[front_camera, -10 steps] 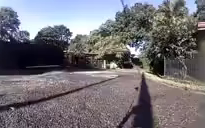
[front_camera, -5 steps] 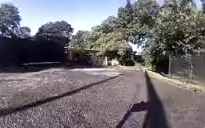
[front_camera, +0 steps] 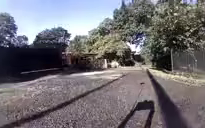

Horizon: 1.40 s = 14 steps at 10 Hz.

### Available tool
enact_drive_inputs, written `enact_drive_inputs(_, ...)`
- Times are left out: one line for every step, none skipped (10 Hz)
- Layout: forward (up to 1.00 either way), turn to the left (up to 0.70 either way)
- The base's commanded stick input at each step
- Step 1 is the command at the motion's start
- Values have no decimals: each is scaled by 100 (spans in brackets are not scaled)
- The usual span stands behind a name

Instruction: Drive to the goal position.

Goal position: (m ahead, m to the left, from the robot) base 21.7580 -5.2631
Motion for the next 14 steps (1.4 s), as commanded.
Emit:
enact_drive_inputs(70, -35)
enact_drive_inputs(70, -35)
enact_drive_inputs(70, -35)
enact_drive_inputs(70, -35)
enact_drive_inputs(70, -35)
enact_drive_inputs(70, -33)
enact_drive_inputs(70, -22)
enact_drive_inputs(70, 0)
enact_drive_inputs(70, 0)
enact_drive_inputs(70, 0)
enact_drive_inputs(70, 0)
enact_drive_inputs(70, 0)
enact_drive_inputs(70, 0)
enact_drive_inputs(70, 0)
